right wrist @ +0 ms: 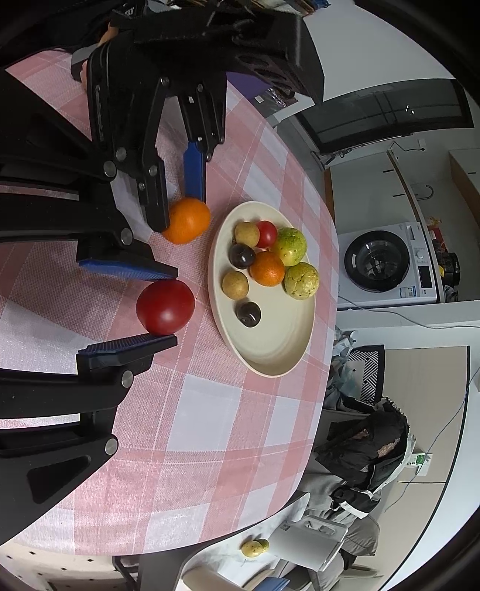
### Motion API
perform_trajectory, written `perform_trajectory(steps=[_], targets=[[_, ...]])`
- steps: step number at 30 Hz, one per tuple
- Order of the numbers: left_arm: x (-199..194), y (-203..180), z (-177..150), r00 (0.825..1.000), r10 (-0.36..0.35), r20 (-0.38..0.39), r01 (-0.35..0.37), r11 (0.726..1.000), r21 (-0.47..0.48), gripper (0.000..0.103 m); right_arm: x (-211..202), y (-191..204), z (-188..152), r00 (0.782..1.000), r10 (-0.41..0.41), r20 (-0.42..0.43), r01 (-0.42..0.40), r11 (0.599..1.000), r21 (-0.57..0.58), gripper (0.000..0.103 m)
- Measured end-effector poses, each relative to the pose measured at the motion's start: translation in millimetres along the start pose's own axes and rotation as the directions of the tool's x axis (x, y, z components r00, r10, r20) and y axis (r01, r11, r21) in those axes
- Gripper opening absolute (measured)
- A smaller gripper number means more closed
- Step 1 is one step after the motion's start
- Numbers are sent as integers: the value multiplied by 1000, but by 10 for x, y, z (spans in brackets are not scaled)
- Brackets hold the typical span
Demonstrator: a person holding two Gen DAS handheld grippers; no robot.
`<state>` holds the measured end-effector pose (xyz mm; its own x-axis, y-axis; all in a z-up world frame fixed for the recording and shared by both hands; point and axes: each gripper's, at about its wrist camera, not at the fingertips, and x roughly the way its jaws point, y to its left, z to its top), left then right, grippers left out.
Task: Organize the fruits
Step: 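Grasp the orange with the left tool while the right tool holds the tomato, then carry the orange and tomato onto the cream plate and open both tools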
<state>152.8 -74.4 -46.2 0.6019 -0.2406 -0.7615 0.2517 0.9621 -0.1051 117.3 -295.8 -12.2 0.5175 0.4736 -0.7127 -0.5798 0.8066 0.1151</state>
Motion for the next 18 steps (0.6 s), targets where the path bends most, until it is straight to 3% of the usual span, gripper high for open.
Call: perform_trajectory(steps=[5, 8, 12, 18], targets=[[119, 18, 116, 1000, 2, -10, -2, 1000, -13, 45, -26, -35, 5, 1000, -3, 6, 3, 1000, 8, 29], [151, 0, 149, 1000, -10, -14, 10, 1000, -7, 38, -52, -79, 10, 1000, -5, 13, 5, 1000, 21, 29], [120, -29, 134, 1000, 2, -2, -2, 1000, 8, 37, -67, -110, 12, 1000, -8, 18, 8, 1000, 29, 29], [-120, 37, 124, 997, 2, 72, -2, 1000, -3, 37, -66, -121, 15, 1000, -12, 26, 11, 999, 37, 29]])
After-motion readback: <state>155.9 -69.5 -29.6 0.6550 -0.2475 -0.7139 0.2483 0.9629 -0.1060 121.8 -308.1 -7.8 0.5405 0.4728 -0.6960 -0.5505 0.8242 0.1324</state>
